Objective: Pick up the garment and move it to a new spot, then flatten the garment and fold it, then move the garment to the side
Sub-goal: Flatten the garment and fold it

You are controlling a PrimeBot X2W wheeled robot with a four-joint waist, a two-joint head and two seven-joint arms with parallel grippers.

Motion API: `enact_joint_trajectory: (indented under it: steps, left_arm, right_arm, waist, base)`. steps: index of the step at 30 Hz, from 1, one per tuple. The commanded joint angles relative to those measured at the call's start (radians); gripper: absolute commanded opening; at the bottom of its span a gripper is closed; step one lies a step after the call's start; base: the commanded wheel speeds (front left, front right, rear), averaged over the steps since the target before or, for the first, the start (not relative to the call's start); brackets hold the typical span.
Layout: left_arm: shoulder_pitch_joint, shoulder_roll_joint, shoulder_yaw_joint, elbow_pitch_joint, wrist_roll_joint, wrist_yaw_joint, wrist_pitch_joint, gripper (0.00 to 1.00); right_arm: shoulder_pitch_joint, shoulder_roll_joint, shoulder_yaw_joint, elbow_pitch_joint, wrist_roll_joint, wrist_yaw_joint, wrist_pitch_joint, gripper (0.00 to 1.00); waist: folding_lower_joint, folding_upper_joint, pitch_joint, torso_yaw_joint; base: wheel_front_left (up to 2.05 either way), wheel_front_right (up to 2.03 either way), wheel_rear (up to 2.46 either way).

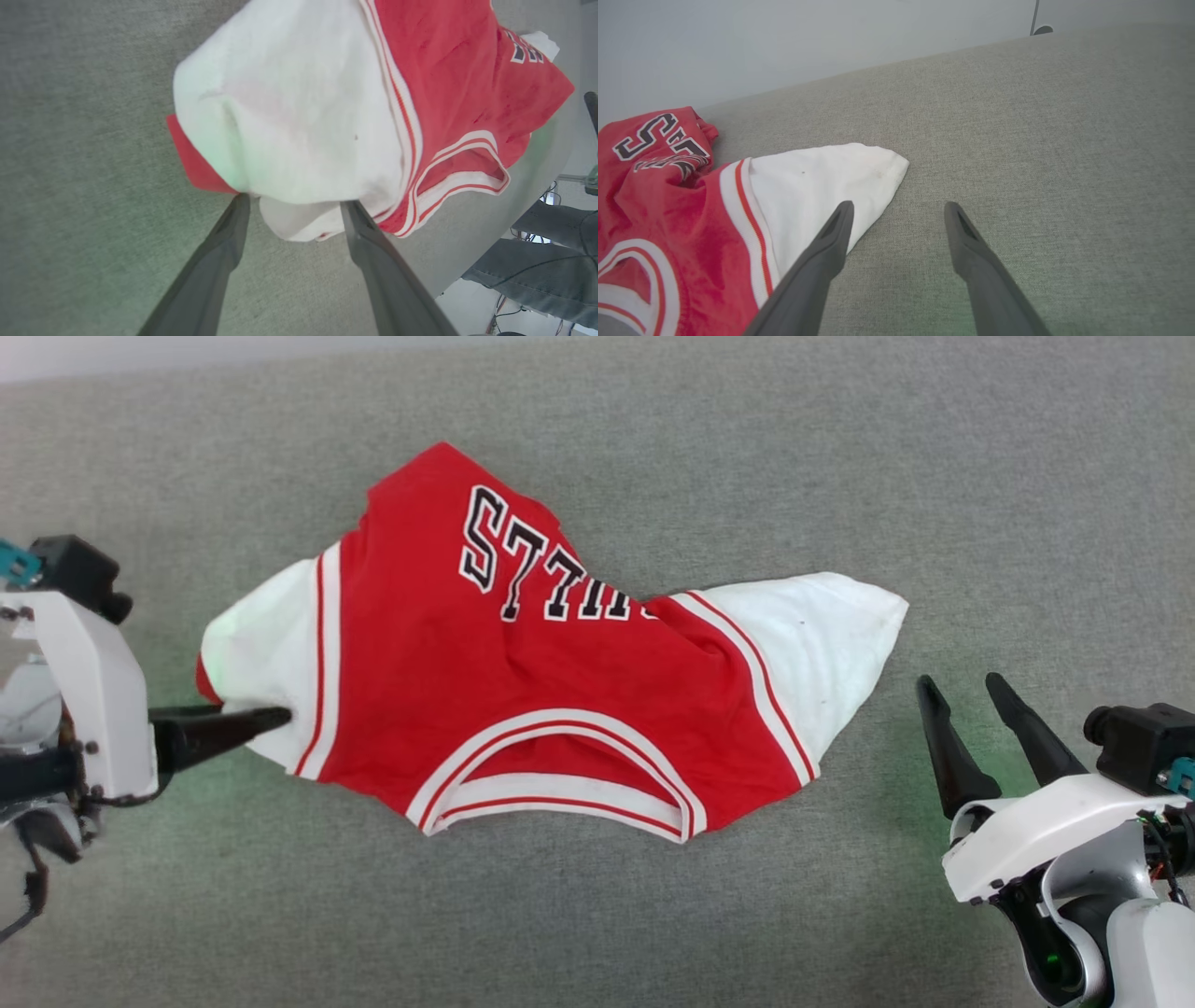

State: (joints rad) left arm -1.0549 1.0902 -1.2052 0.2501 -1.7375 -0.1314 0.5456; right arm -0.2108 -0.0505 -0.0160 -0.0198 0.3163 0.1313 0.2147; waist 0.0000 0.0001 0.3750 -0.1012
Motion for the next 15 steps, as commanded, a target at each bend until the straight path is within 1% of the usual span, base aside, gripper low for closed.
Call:
enact_joint_trajectory:
  steps: [1, 2, 3, 6, 9, 12, 15]
  left_arm:
    - [0.009, -0.002, 0.008, 0.0, 0.0, 0.002, -0.002, 0.71]
    - [0.012, -0.002, 0.018, -0.003, 0.0, 0.002, -0.006, 0.32]
    - [0.018, -0.005, 0.028, -0.005, -0.004, 0.002, -0.007, 0.0]
    - [0.019, -0.005, 0.068, -0.027, 0.002, 0.002, -0.024, 0.0]
    - [0.011, 0.008, 0.109, -0.064, 0.031, 0.002, -0.054, 0.0]
    - [0.006, 0.046, 0.138, -0.125, 0.072, 0.002, -0.077, 0.0]
    - [0.002, 0.109, 0.14, -0.186, 0.168, 0.002, -0.108, 0.0]
  right_arm:
    - [0.012, 0.0, 0.0, -0.003, 0.009, -0.001, -0.004, 1.0]
    - [0.016, 0.0, 0.0, -0.003, 0.01, -0.001, -0.007, 1.0]
    - [0.018, 0.0, -0.001, -0.004, 0.01, -0.001, -0.009, 1.0]
    - [0.018, 0.0, -0.012, -0.001, 0.01, -0.001, -0.009, 1.0]
    - [0.015, 0.0, -0.022, 0.005, 0.009, -0.001, -0.004, 1.0]
    - [0.005, 0.0, -0.02, 0.012, 0.007, -0.001, 0.001, 1.0]
    - [-0.005, 0.001, -0.016, 0.02, 0.006, -0.001, 0.008, 1.0]
  waist:
    - [0.0, -0.0001, 0.006, -0.006]
    - [0.0, -0.0001, 0.007, -0.007]
    - [0.0, -0.0001, 0.006, -0.006]
    - [0.0, -0.0001, -0.001, 0.004]
    - [0.0, -0.0001, -0.015, 0.022]
    - [0.0, -0.0001, -0.028, 0.039]
    - [0.0, -0.0001, -0.037, 0.054]
  base:
    - [0.0, 0.0, 0.0]
    - [0.0, 0.0, 0.0]
    - [0.0, 0.0, 0.0]
    - [0.0, 0.0, 0.0]
    - [0.0, 0.0, 0.0]
    - [0.0, 0.0, 0.0]
    - [0.0, 0.0, 0.0]
